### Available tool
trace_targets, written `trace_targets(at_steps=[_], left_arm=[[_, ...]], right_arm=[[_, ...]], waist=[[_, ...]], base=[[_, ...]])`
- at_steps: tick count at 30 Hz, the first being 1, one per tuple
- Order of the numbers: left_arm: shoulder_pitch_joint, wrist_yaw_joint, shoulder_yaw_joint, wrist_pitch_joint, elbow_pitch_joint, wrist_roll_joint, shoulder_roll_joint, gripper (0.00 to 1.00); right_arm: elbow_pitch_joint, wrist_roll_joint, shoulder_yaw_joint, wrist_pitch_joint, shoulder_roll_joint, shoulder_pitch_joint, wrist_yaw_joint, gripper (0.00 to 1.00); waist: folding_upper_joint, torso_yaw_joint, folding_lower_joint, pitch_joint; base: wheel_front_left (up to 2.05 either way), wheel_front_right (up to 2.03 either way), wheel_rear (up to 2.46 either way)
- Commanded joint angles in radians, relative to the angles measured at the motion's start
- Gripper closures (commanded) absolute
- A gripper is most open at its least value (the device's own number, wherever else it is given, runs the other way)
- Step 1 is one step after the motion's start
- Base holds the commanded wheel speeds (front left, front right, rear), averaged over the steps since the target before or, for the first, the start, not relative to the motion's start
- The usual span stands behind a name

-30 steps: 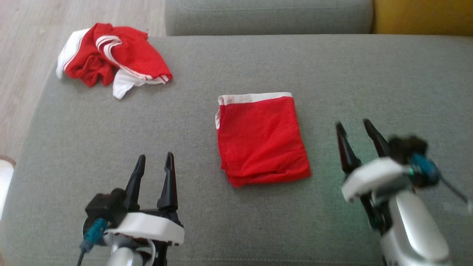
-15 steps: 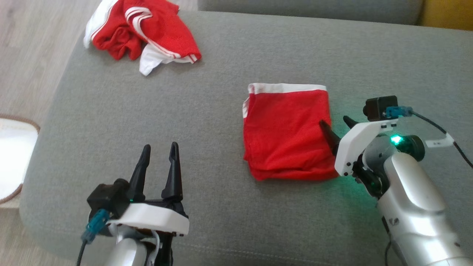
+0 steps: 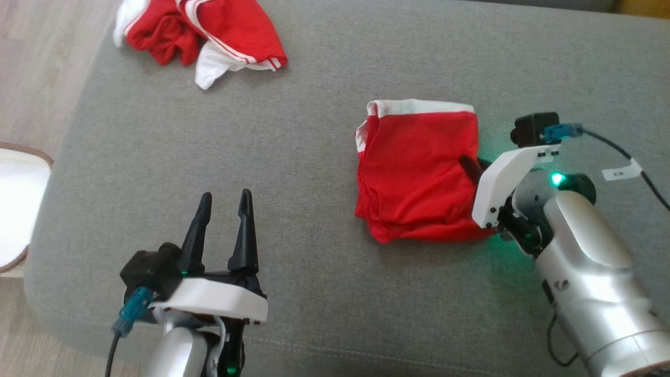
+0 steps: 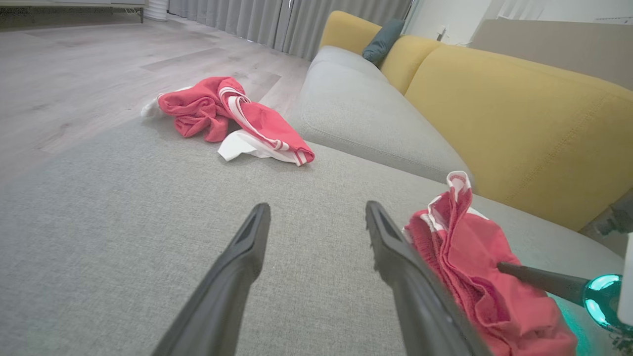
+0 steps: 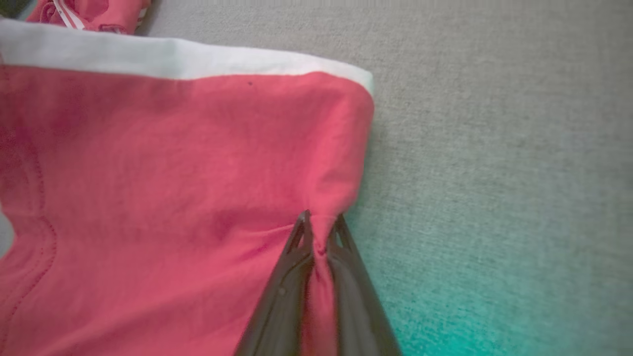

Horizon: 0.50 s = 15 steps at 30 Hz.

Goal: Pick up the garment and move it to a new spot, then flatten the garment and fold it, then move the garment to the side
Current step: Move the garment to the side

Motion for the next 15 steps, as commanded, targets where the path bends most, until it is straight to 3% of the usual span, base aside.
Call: trace_targets(at_steps=[1, 7, 15], left_arm=[[-0.039, 0.003, 0.032, -0.012, -0.033, 0.010, 0.004, 0.00], [-0.060, -0.007, 0.036, -0.012, -0.040, 0.038, 0.004, 0.00], [-0.090, -0.028, 0.050, -0.012, -0.044, 0.075, 0.004, 0.00]], right_arm=[[-0.023, 0.005, 0.022, -0.023, -0.014, -0.042, 0.007, 1.00], [-0.014, -0.006, 0.034, -0.069, -0.077, -0.090, 0.007, 1.00], [-0.021, -0.043, 0.006, -0.103, -0.093, -0.162, 0.007, 1.00]], waist=[[0.0000, -0.011, -0.0001, 0.008], [0.0000, -0.078, -0.0001, 0.030], [0.0000, -0.287, -0.0001, 0.089]], base=[[0.00, 0.00, 0.00], [0.00, 0.00, 0.00], [0.00, 0.00, 0.00]])
